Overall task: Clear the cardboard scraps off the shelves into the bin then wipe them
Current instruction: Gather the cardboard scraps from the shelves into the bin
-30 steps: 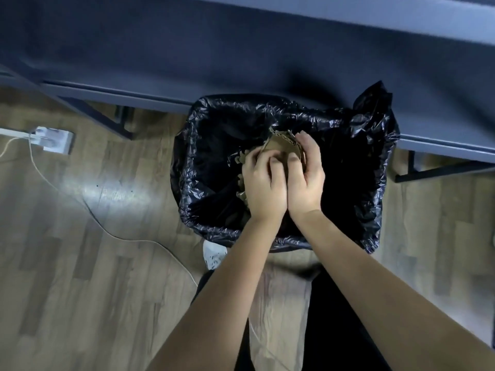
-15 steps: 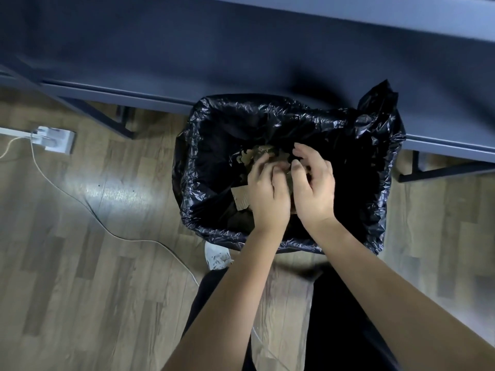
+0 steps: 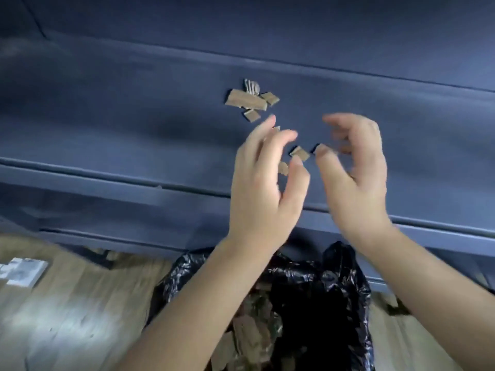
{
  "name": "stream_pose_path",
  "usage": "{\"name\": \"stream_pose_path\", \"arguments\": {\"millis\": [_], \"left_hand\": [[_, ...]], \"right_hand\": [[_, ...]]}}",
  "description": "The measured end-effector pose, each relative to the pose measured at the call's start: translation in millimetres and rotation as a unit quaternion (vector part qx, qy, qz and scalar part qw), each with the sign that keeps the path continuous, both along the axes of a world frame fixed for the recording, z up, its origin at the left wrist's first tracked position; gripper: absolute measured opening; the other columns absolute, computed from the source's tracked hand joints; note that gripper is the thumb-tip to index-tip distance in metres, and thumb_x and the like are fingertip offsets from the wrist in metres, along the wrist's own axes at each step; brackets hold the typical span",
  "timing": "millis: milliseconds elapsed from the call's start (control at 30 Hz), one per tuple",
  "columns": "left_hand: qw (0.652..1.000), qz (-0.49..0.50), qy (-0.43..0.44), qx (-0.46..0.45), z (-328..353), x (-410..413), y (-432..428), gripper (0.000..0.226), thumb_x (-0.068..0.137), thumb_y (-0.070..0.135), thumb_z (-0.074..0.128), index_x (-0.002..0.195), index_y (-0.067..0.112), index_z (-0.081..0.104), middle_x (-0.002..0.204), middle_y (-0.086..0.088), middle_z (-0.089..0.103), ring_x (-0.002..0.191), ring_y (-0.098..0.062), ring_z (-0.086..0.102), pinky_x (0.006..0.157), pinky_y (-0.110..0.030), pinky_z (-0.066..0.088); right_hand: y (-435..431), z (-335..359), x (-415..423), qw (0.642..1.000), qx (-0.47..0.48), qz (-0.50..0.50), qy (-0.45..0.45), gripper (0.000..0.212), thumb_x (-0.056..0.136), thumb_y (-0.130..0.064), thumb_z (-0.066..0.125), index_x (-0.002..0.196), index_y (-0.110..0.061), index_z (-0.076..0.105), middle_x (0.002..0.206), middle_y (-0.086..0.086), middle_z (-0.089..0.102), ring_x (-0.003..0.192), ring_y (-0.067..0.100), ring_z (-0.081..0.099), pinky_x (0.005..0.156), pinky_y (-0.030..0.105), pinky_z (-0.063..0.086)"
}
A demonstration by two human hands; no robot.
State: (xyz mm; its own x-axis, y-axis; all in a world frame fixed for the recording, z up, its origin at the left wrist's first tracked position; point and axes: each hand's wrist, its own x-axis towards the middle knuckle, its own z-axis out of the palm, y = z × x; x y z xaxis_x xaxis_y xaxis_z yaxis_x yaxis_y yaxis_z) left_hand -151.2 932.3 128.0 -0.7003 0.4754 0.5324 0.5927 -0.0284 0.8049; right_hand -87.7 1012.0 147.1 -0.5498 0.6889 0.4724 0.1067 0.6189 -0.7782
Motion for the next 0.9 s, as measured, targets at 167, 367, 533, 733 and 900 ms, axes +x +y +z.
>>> {"name": "stream_pose_path", "arguments": {"millis": [167,367,533,733,900], "left_hand": [[0.933,-0.009,0.083,-0.351,4,-39,43,0.068,0.084,0.057,0.043,0.143,0.027,0.027,0.158,-0.008,0.004,0.142,-0.032,0.01,0.114,-0.049,0.014],[0.879,-0.053,0.125,-0.456,-23,-62,65,0.078,0.084,0.054,0.045,0.147,0.03,0.006,0.157,-0.009,-0.007,0.145,-0.031,-0.007,0.116,-0.051,-0.003],[0.885,-0.032,0.157,-0.437,-31,-63,69,0.077,0.083,0.053,0.047,0.146,0.025,0.015,0.156,-0.01,0.009,0.143,-0.034,0.007,0.117,-0.051,0.006],[0.879,-0.026,0.192,-0.436,-36,-65,70,0.044,0.088,0.042,0.045,0.128,0.023,0.047,0.145,-0.01,0.03,0.139,-0.033,0.021,0.115,-0.052,0.011],[0.911,0.057,0.243,-0.328,-40,-63,67,0.02,0.068,0.03,0.054,0.071,0.013,0.065,0.078,-0.011,0.064,0.072,-0.032,0.062,0.068,-0.034,0.049]], "right_hand": [[40,-3,-27,0.982,-0.101,-0.032,-0.159,0.057,0.078,-0.037,0.037,0.133,-0.021,0.042,0.144,-0.003,0.032,0.131,0.017,0.031,0.105,0.021,0.029],[48,-20,-57,0.96,-0.224,0.016,-0.167,0.034,0.098,-0.033,0.036,0.128,-0.019,0.044,0.102,-0.011,0.056,0.098,0.007,0.052,0.078,-0.001,0.036],[66,-13,-89,0.978,-0.131,-0.006,-0.162,0.037,0.094,-0.025,0.043,0.13,-0.016,0.043,0.118,-0.002,0.054,0.108,0.015,0.051,0.083,0.008,0.036],[95,-7,-145,0.919,0.077,0.034,-0.385,0.059,0.09,-0.039,0.048,0.144,-0.028,0.026,0.156,0.004,0.017,0.14,0.033,0.019,0.111,0.044,0.024],[99,-11,-176,0.876,0.054,0.072,-0.474,0.082,0.081,-0.061,0.052,0.147,-0.038,0.008,0.159,-0.005,-0.01,0.145,0.033,-0.01,0.113,0.055,0.008]]}}
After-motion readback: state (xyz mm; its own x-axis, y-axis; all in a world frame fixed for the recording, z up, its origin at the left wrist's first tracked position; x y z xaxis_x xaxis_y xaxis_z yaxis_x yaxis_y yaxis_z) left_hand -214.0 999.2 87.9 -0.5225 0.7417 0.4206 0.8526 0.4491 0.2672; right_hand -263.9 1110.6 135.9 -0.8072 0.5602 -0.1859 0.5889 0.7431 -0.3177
